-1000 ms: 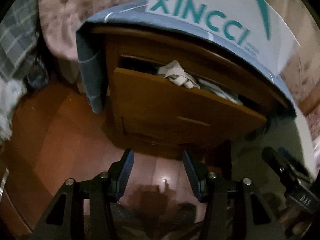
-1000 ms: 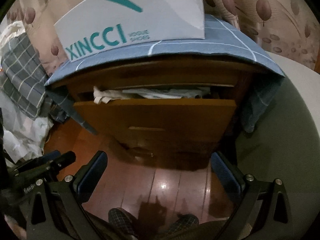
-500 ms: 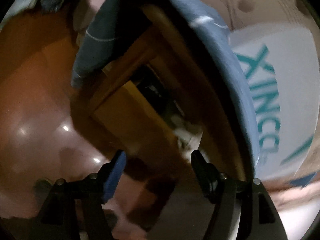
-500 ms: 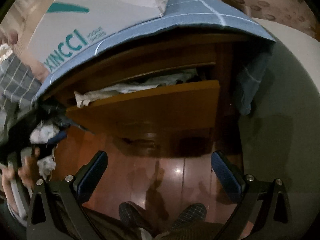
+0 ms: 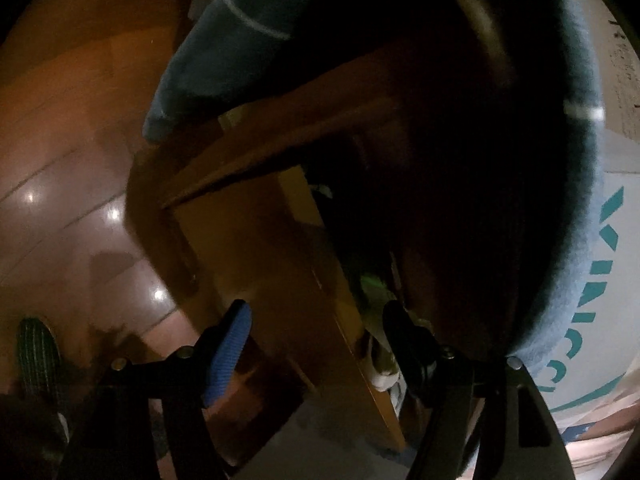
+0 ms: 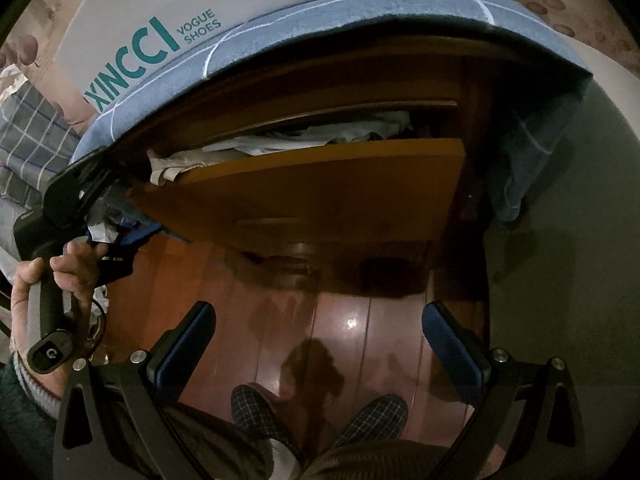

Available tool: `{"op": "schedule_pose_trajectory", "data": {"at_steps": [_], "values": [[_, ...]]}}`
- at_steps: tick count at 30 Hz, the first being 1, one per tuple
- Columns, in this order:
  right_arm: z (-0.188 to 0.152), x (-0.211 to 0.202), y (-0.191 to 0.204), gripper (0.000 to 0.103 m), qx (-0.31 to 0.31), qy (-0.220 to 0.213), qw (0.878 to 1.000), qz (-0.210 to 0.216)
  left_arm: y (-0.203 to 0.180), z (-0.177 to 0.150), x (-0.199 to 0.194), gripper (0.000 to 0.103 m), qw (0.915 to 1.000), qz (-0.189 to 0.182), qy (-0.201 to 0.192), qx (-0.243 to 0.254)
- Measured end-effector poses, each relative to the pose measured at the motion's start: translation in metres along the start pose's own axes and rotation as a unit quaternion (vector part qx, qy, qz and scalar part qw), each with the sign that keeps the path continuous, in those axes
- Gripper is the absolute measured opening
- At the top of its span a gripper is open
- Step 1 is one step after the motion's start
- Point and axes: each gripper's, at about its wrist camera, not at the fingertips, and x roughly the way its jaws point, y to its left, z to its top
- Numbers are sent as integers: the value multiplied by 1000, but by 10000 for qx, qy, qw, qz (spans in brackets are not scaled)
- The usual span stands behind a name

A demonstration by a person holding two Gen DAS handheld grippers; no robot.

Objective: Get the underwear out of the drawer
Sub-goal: 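Pull the drawer open with the left tool while the right tool waits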

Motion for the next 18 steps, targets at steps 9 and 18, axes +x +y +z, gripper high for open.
{"op": "schedule_pose_trajectory", "data": {"at_steps": [9, 18], "values": [[2, 5, 3, 103, -37, 77, 10000, -38, 16, -6, 2, 83, 9989, 175, -237, -363], [3, 5, 1, 103, -54, 84, 9999, -49, 18, 6, 33, 88, 9967, 285, 16, -764]]}}
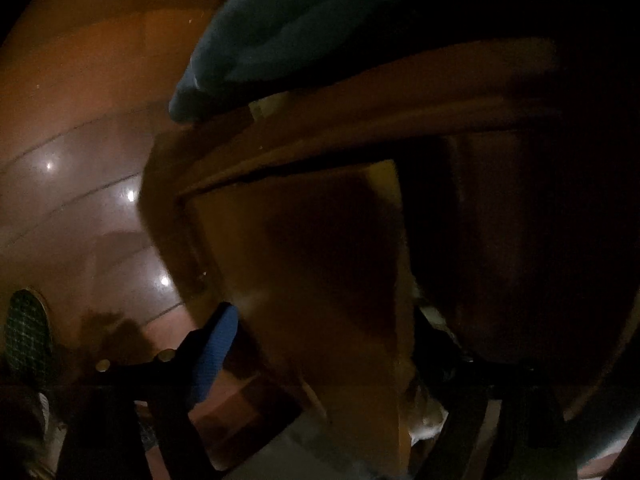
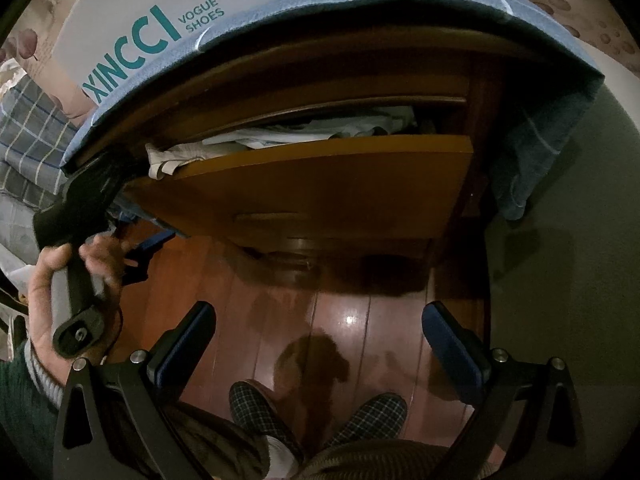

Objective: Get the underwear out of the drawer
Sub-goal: 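Pull the drawer open with the left tool while the right tool waits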

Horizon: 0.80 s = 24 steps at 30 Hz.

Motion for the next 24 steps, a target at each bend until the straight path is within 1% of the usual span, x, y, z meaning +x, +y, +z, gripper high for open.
{"op": "schedule_pose_trajectory", "data": {"at_steps": [2, 4, 7, 10, 14, 19, 24], "values": [[-1, 0, 0, 103, -1, -10, 10000, -16, 8, 1, 15, 90, 9999, 112, 85, -98], [-1, 1, 0, 103, 9, 1, 10000, -25, 10, 1, 20, 92, 9997, 172, 115, -108], [0, 3, 0, 103, 29, -1, 10000, -26, 10, 4, 23, 92, 9994, 283, 166, 113], [0, 2, -1, 103, 52, -33, 10000, -10, 13, 4, 25, 93, 9982, 390, 332, 320], [0, 2, -4, 103, 31, -54, 10000, -41, 26, -1, 11, 93, 9943, 676, 444, 694], [1, 0, -6, 103, 64, -115, 9999, -30, 46, -11, -3, 94, 9896, 897, 593, 959], [2, -1, -6, 103, 56, -147, 9999, -47, 49, -17, -15, 94, 9841, 1117, 599, 1247]]}}
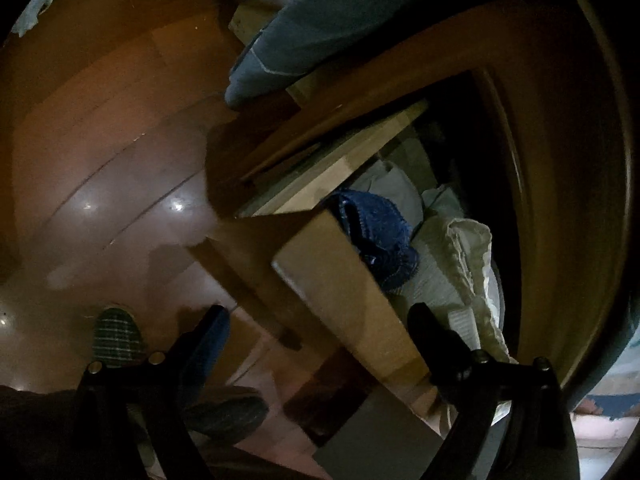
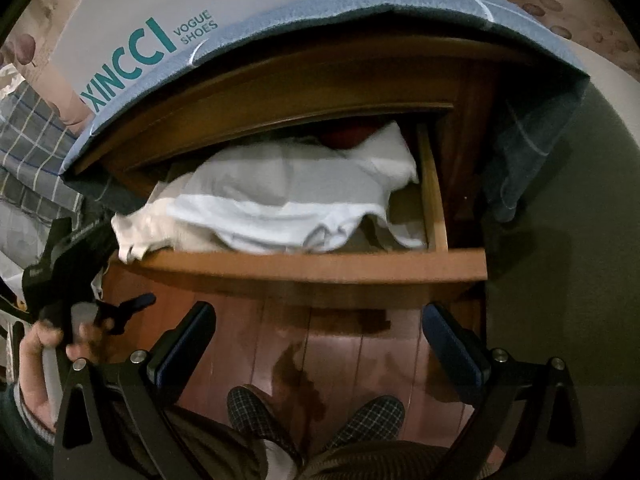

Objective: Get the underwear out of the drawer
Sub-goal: 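Pull the drawer open with the left tool while the right tool waits, then grasp the white lace bra with the left tool while the right tool grasps white cloth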

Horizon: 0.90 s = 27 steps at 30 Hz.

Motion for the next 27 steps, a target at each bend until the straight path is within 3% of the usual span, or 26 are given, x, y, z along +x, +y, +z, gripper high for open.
{"op": "schedule_pose_trajectory", "data": {"at_steps": [7, 8, 16, 24, 27], "values": [[-3, -7, -8, 103, 154, -2, 9998, 150, -6, -8, 10, 94, 9992, 187, 27, 359], [-2, -7, -7, 103, 161, 31, 9997, 160, -14, -6, -7, 94, 9991, 181, 41, 371], [-5, -21, 11, 103, 99, 192, 9980, 598, -22, -6, -17, 94, 9958, 489, 120, 764], [18, -18, 58, 103, -1113, 95, 9936, -132, -27, -8, -22, 94, 9895, 791, 178, 1195], [30, -4, 68, 103, -1373, 305, 9897, -281, -27, -11, -23, 94, 9872, 894, 215, 1305]]}}
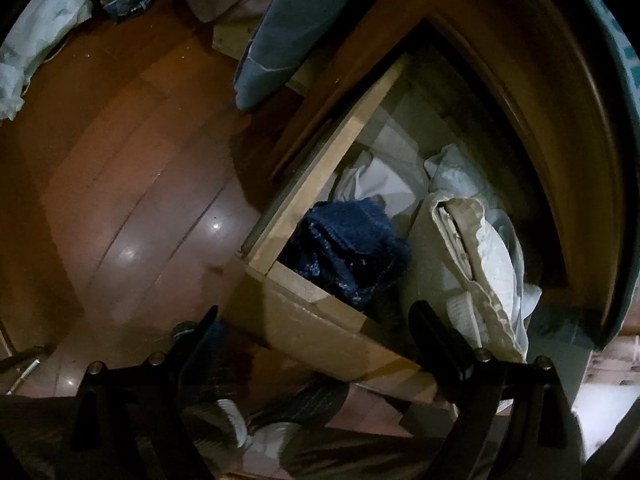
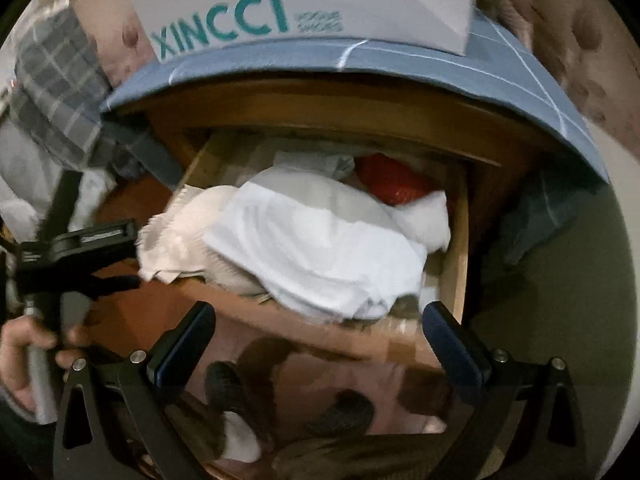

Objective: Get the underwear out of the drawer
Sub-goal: 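Grasp the white lace bra with the left tool while the right tool grasps white cloth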

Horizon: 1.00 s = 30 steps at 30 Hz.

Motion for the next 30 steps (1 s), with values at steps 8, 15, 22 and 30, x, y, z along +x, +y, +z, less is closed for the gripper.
{"op": "schedule_pose_trajectory", "data": {"at_steps": [8, 15, 22, 30], "values": [[28, 41, 11, 103, -139, 743, 9971, 52, 7, -10, -5, 94, 9992, 238, 25, 310], [36, 55, 27, 103, -497, 869, 9950, 65, -8, -14, -18, 92, 9968, 538, -94, 587], [36, 75, 33, 100, -764, 982, 9909, -512, -22, -8, -60, 91, 9848, 962, -978, 1064], [57, 88, 33, 87, -1114, 859, 9850, -1000, -38, -2, -86, 91, 9772, 466, -826, 1898]]}}
